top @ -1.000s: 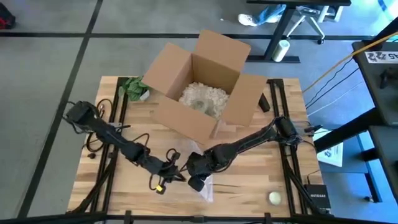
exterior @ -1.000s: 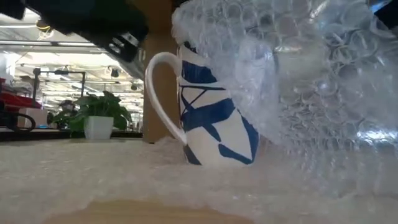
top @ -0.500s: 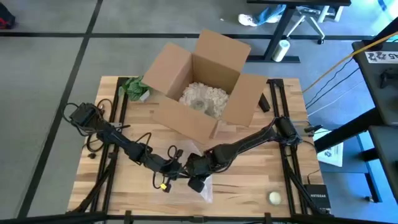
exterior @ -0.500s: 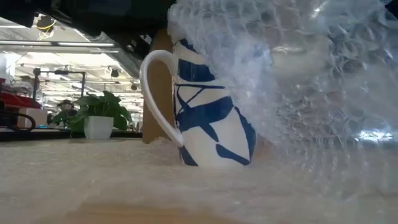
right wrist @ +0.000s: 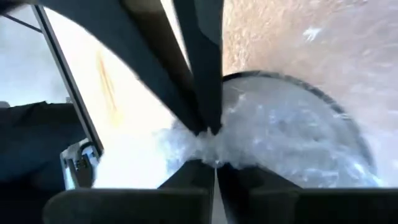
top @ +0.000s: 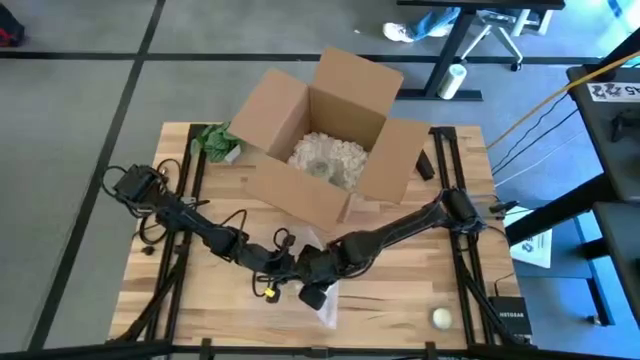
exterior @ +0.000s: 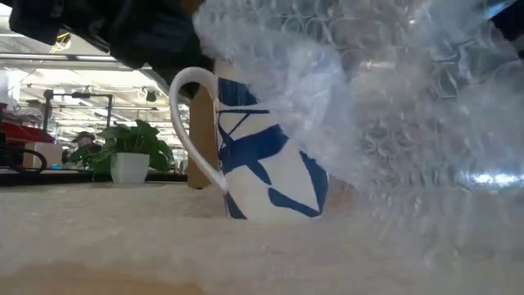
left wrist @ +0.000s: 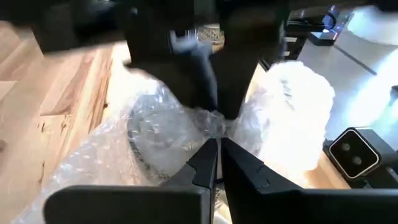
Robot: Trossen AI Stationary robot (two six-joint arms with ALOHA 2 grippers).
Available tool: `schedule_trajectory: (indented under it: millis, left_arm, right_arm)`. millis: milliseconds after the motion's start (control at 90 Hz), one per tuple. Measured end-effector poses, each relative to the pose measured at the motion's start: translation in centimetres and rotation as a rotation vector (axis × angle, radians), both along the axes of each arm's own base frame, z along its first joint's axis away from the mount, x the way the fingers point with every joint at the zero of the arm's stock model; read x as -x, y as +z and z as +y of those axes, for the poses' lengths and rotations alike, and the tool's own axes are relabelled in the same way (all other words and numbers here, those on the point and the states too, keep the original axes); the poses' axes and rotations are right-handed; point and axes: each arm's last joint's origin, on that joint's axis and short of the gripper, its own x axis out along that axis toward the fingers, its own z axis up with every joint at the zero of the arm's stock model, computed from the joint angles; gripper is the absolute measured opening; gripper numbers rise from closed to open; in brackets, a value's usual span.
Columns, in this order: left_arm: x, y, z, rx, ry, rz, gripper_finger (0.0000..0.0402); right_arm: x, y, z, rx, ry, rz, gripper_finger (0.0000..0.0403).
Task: Wrap mug
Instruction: Wrap the blue mug with the bubble wrap
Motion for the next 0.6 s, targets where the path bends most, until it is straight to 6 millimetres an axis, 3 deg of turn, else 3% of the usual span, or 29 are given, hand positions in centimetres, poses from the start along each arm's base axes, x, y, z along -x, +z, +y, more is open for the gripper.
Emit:
schedule_trajectory:
  millis: [322,600]
  left_arm:
    - [0.0,0.0,0.0,-0.001,0.0,0.0,0.0003]
    - [-0.1,0.0,0.1,-0.007,0.0,-0.002,0.0003]
  right_arm:
    - [2.4,5.0,2.0,0.188,-0.083,0.049,0.0]
    - [2.4,6.4,6.3,0.07,-0.02,-0.158,0.0]
